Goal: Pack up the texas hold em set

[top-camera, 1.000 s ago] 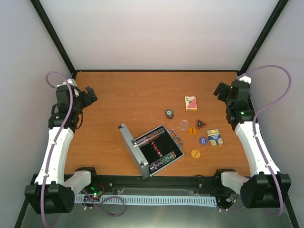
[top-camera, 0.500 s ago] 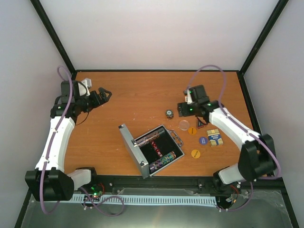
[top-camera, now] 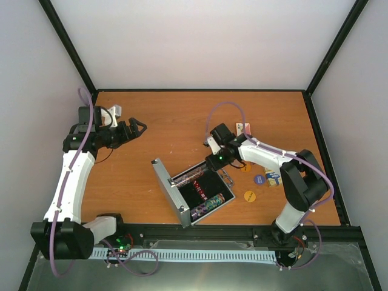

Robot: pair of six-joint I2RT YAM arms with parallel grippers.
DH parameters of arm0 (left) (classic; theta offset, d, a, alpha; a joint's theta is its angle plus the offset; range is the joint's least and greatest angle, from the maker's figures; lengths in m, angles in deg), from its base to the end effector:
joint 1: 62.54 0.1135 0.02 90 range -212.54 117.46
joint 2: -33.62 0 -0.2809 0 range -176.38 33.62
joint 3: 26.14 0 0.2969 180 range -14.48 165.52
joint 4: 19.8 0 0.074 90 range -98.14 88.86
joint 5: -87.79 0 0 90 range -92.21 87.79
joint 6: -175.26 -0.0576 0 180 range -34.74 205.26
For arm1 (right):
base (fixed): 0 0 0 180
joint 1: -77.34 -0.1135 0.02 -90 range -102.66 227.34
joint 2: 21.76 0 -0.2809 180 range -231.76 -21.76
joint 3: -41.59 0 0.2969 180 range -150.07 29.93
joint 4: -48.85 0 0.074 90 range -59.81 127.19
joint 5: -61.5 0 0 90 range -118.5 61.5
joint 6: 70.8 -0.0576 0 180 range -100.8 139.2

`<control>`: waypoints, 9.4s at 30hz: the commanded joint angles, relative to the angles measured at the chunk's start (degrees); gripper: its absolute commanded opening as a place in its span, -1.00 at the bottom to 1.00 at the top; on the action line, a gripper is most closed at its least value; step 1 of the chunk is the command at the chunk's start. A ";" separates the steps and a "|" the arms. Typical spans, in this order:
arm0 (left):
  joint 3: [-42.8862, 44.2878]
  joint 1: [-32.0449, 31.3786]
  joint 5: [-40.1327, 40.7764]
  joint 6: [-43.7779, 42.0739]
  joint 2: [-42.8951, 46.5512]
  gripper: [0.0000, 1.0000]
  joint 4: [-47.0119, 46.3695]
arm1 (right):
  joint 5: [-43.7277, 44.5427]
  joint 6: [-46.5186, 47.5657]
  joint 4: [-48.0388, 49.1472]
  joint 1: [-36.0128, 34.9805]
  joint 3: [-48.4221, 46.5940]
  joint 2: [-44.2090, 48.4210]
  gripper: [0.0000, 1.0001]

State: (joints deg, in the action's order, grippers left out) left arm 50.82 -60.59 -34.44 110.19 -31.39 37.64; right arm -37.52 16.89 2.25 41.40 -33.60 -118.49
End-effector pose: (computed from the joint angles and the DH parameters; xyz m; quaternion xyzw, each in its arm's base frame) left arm 0.2787 -0.0212 0.3421 -0.1044 0.8892 -0.3242 0.3054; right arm 0.3006 0.2291 0.1620 -0.2974 0.9327 0.1349 0.1533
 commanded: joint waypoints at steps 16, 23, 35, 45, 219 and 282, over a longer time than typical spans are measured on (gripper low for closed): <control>1.97 -0.24 -3.08 -1.10 -1.05 1.00 1.15 | -0.39 -4.11 1.18 -4.93 7.37 3.48 -0.51; 6.07 -0.29 -1.80 2.05 -1.30 0.99 0.10 | 3.02 -7.52 2.41 -5.92 7.04 1.57 -0.73; 9.20 -0.24 -0.19 4.95 -1.63 0.99 -1.30 | 9.58 -15.47 0.37 -8.15 2.23 -1.69 -0.94; 10.71 -0.21 0.92 5.73 -0.98 0.99 -0.74 | 19.00 -21.92 -5.42 -8.18 -5.74 -6.13 -0.94; 6.53 -0.24 8.79 1.78 4.28 1.00 -0.66 | 5.50 -18.19 -9.55 -8.70 -19.45 -13.92 0.00; 7.39 -0.22 10.50 2.68 4.10 0.99 -0.30 | 10.84 -18.81 -17.99 -8.02 -28.83 -14.28 0.44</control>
State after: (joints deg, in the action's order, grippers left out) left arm 55.52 -60.67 -25.48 112.79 -28.13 36.50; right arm -27.27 -3.68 -12.13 32.50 -61.94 -140.52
